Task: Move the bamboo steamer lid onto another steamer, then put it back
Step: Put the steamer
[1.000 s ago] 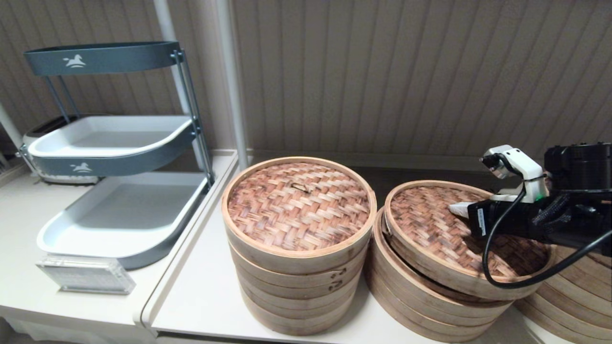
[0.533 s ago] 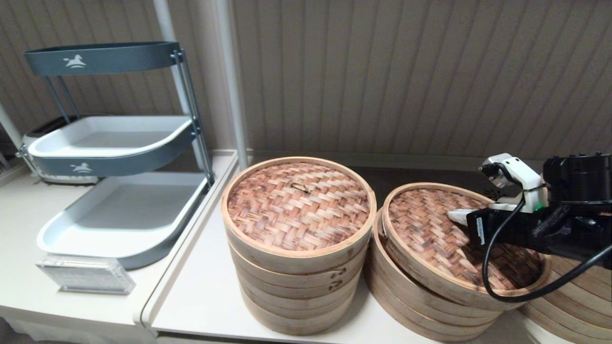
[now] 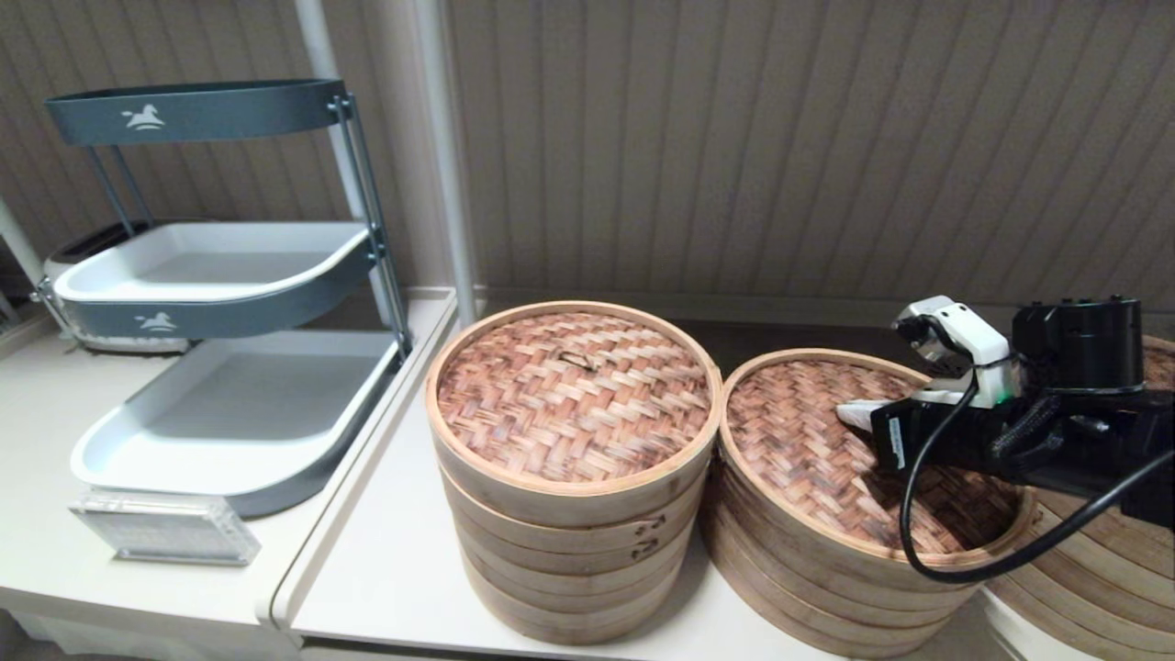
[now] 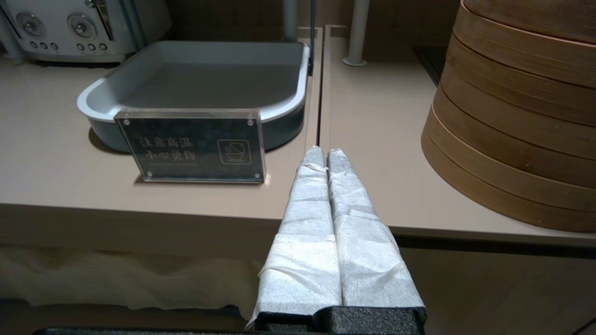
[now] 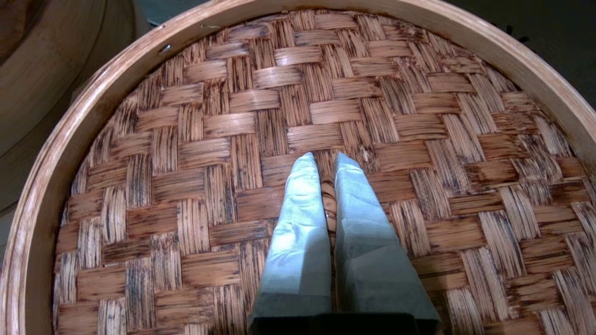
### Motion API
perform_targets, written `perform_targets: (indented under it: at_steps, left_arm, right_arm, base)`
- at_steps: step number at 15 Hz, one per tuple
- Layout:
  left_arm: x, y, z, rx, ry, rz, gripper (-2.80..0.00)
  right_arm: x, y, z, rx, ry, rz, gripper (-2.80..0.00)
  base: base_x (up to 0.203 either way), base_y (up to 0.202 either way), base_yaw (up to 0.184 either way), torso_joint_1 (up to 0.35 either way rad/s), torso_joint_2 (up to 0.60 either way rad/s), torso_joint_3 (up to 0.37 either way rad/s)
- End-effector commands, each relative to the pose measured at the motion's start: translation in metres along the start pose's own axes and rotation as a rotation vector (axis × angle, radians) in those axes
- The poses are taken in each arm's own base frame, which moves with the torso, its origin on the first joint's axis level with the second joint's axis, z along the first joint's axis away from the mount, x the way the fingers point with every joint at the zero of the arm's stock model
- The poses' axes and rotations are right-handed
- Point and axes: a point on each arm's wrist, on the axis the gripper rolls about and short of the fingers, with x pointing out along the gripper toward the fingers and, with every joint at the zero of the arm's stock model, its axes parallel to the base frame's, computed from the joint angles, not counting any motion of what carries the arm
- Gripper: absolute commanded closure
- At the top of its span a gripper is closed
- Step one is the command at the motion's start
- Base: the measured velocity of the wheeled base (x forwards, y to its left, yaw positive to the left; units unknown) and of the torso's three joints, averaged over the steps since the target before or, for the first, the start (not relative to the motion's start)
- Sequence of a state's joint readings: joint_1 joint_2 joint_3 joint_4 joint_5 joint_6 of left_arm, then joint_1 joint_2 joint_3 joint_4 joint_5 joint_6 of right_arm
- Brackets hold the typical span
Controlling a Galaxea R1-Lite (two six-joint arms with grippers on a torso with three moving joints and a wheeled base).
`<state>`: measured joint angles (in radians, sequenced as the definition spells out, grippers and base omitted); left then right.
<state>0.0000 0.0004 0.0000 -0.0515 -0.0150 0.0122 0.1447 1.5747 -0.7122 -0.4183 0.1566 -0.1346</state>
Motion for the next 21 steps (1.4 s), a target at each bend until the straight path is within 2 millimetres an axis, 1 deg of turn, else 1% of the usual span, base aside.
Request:
perform_targets:
  at_steps: [1,7,8,10,16,18,21]
  left_arm:
    - [0.002,0.000,-0.008,0.000,0.027,-0.001,0.00]
    - [0.002,0.000,-0.008,0.000,0.027,-0.001,0.00]
    - [0.002,0.000,-0.008,0.000,0.027,-0.001,0.00]
    - [0.002,0.000,-0.008,0.000,0.027,-0.001,0.00]
    - [0.002,0.000,-0.008,0.000,0.027,-0.001,0.00]
    - [0.002,0.000,-0.008,0.000,0.027,-0.001,0.00]
    - [0.002,0.000,-0.008,0.000,0.027,-0.001,0.00]
  right_arm:
    - [0.004,0.000,-0.002,0.000,0.009,0.003,0.00]
    - [0.005,-0.004,0.004,0.000,-0.009,-0.012,0.00]
    - [0.003,-0.007,0.008,-0.001,-0.022,-0.025,0.00]
    - [0.003,-0.008,0.008,-0.001,-0.023,-0.028,0.00]
    - [0.001,-0.006,0.000,0.004,-0.002,-0.020,0.00]
    - [0.000,-0.004,-0.008,0.010,0.026,-0.012,0.00]
    - [0.000,-0.004,-0.009,0.013,0.027,-0.013,0.00]
  base:
    - [0.000,0.000,0.000,0.000,0.00,0.000]
    - [0.000,0.000,0.000,0.000,0.00,0.000]
    - [0.000,0.000,0.000,0.000,0.00,0.000]
    - [0.000,0.000,0.000,0.000,0.00,0.000]
    - [0.000,0.000,0.000,0.000,0.00,0.000]
    - [0.000,0.000,0.000,0.000,0.00,0.000]
    - [0.000,0.000,0.000,0.000,0.00,0.000]
